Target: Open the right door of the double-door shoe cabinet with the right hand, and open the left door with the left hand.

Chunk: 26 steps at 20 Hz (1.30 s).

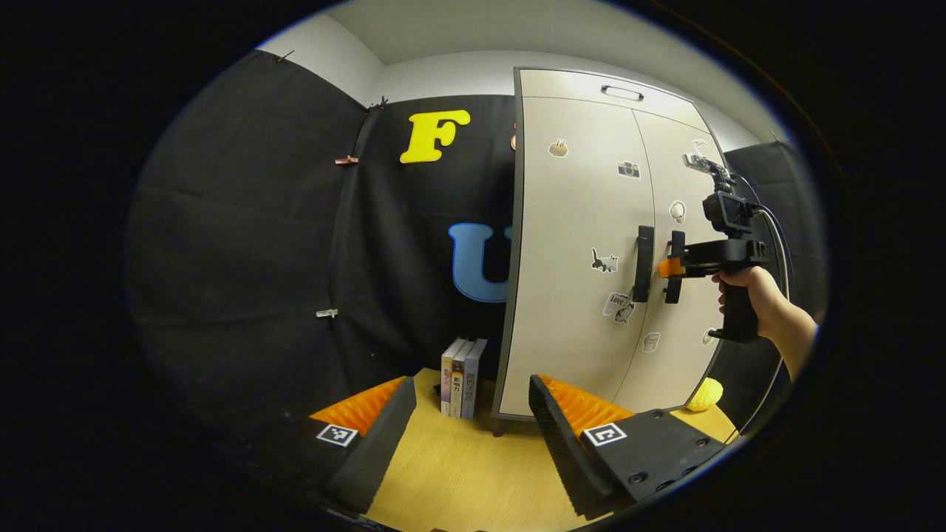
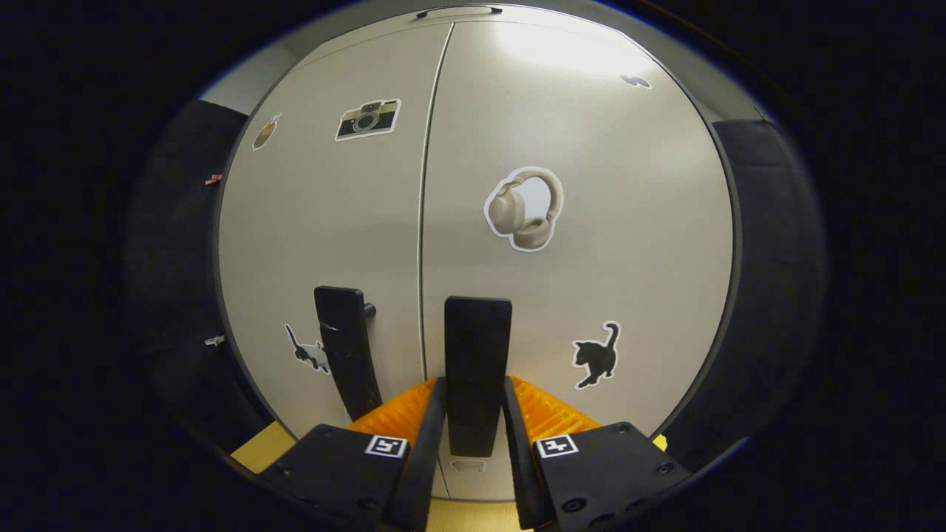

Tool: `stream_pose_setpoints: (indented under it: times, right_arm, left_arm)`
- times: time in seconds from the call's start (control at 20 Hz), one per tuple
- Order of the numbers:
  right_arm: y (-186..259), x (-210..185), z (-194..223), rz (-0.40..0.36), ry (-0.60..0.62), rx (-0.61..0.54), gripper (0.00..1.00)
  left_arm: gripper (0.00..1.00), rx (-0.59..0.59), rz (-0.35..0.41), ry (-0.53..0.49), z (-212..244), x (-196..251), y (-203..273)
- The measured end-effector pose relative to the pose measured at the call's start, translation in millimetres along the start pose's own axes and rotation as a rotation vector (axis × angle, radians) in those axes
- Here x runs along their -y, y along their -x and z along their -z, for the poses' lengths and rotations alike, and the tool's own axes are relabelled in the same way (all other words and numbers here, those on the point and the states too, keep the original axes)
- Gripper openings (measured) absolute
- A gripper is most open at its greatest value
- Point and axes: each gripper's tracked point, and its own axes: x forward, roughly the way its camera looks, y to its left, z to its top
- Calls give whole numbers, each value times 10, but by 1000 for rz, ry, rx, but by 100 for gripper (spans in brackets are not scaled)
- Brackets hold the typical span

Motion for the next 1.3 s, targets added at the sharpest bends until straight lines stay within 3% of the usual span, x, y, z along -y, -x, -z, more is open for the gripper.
stream_pose_setpoints:
  times: [0.1, 0.15, 0.2, 0.25, 0.3, 0.35, 0.4, 0.5, 0.9, 1.3]
  right_arm:
    - [-4, 1, 17, -5, -21, 1, 39]
    - [-12, 6, 10, -8, -37, 4, 43]
    - [-19, 0, 15, -12, -50, 1, 34]
    - [-22, 1, 12, -15, -46, -3, 34]
    - [-22, 1, 4, -14, -44, -7, 27]
    - [-13, 7, 15, -15, -38, -13, 28]
    - [-39, 1, 33, -20, -35, -15, 20]
    - [10, 1, 23, -28, -35, -23, 16]
    - [163, 18, 19, -74, -61, -44, 15]
    - [410, 131, 34, -43, -43, -44, 15]
  left_arm:
    - [95, -2, -7, 1, 21, -19, 11]
    - [95, -3, -13, 0, 36, -30, 9]
    - [95, -6, -17, -2, 53, -23, 8]
    - [95, -11, -15, -2, 63, -7, 14]
    - [95, -13, -10, 1, 74, 11, 15]
    - [95, -11, -3, 3, 70, 29, 23]
    - [95, -10, 3, 3, 76, 47, 37]
    - [95, -10, 11, -3, 81, 66, 42]
    - [95, 6, 85, -41, 30, 189, 94]
    - [95, -21, 212, -53, 70, 439, 299]
